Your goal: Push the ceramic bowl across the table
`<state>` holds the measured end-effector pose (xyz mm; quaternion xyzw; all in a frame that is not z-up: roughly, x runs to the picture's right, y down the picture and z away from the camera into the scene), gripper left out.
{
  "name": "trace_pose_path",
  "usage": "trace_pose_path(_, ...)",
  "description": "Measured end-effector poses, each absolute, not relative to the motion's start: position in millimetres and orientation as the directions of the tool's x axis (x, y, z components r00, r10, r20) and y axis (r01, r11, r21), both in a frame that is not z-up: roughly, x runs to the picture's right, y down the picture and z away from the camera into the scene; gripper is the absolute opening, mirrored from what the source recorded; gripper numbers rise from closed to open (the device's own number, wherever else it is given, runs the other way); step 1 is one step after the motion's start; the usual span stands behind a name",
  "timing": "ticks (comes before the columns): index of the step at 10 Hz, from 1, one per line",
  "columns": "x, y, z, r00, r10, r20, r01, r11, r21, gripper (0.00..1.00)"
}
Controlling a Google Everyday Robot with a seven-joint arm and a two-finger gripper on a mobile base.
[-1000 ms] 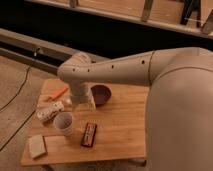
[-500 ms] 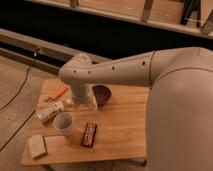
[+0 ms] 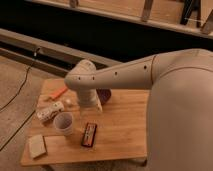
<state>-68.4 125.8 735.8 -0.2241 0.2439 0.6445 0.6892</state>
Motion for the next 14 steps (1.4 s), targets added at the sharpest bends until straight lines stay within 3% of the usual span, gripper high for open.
trace_pose_path(8,-45,162,804,0.077,0.786,-0.613,-0.996,0.090,-0.010,0.65)
trace_pose_path(14,-43,148,842,0.071,0.793,-0.605,-0.995,0.103,0.019,0.65)
